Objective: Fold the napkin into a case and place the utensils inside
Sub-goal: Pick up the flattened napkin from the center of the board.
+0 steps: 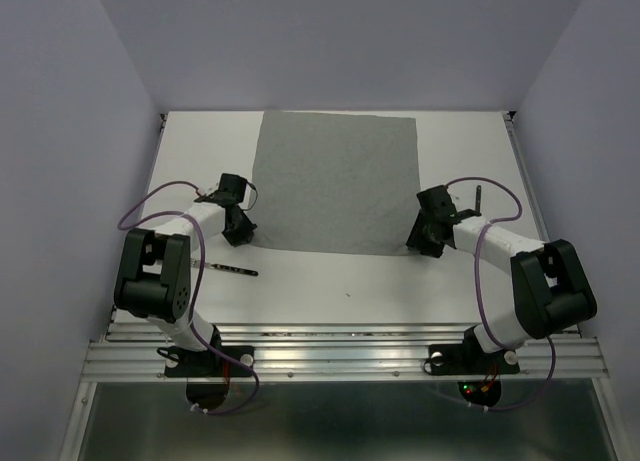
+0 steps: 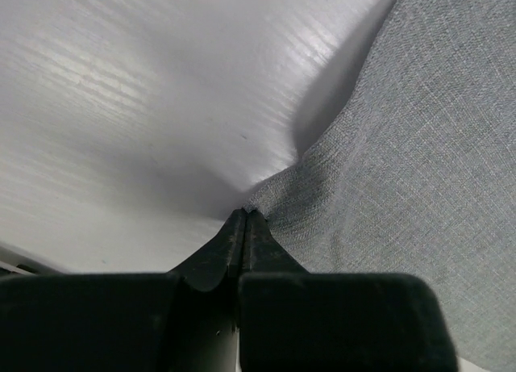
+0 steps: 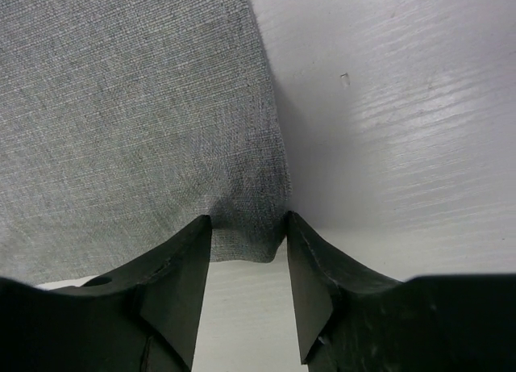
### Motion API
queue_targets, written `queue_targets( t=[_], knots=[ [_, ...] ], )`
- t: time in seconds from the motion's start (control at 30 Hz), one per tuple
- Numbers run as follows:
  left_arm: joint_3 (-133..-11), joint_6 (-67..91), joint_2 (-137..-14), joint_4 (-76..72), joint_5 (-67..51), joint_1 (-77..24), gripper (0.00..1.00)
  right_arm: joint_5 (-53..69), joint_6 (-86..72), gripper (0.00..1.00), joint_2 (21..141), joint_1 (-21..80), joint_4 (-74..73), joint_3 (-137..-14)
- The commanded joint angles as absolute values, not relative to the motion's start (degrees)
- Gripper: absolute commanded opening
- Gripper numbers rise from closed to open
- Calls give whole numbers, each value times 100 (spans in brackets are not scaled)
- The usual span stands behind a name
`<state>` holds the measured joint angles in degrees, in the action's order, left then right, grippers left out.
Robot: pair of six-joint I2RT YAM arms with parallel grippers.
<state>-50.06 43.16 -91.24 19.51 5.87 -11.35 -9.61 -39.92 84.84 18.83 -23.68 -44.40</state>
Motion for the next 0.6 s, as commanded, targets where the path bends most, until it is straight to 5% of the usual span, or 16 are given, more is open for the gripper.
queue_targets(
  t=[0.0, 0.1, 0.3, 0.57],
  knots=[
    [-5080, 4280, -9308, 2092, 721, -1187, 0, -1370, -4034, 54, 8332, 1907, -2504, -4465],
    [-5176, 4193, -9220, 2135, 686, -1195, 0, -1564, -4052, 67, 8070, 1907, -2680, -4351],
    [-5335, 4122, -9079, 2241, 694, -1187, 0, -1442, -4218, 71, 7822, 1907, -2690, -4131],
    [-5326, 4139, -8921, 2267, 694, -1187, 0, -1187, -4395, 52, 7972, 1907, -2286, -3920]
  ],
)
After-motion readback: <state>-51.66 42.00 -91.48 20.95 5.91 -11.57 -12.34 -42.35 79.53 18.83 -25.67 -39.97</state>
